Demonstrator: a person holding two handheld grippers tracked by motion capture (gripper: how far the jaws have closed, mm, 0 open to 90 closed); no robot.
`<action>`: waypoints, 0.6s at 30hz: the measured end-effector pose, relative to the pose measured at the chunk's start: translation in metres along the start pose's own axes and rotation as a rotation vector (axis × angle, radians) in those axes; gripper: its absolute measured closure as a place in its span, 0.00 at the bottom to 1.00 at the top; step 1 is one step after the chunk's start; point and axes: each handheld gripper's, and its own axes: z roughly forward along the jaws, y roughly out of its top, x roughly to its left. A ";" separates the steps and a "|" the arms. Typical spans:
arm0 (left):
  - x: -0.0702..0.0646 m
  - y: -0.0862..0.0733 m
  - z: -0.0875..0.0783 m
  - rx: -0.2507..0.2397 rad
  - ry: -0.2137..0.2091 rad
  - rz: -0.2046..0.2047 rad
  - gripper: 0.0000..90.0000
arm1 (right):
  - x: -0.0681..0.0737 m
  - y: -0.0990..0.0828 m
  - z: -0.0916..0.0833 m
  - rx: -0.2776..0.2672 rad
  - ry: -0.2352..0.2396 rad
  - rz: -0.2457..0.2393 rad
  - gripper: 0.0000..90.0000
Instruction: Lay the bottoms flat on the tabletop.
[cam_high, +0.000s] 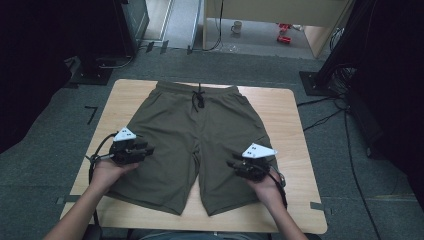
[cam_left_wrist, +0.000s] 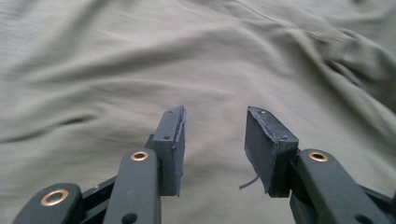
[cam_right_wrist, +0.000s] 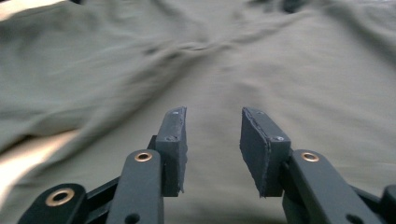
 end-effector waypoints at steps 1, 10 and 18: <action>0.006 0.001 0.000 -0.006 0.012 -0.010 0.62 | -0.008 0.001 0.000 0.000 -0.015 0.004 0.69; 0.052 0.009 0.006 -0.003 0.094 -0.050 0.60 | -0.080 -0.005 0.000 0.018 -0.121 0.075 0.71; 0.093 0.002 0.007 -0.003 0.169 -0.138 0.58 | -0.139 -0.021 -0.007 0.019 -0.225 0.168 0.61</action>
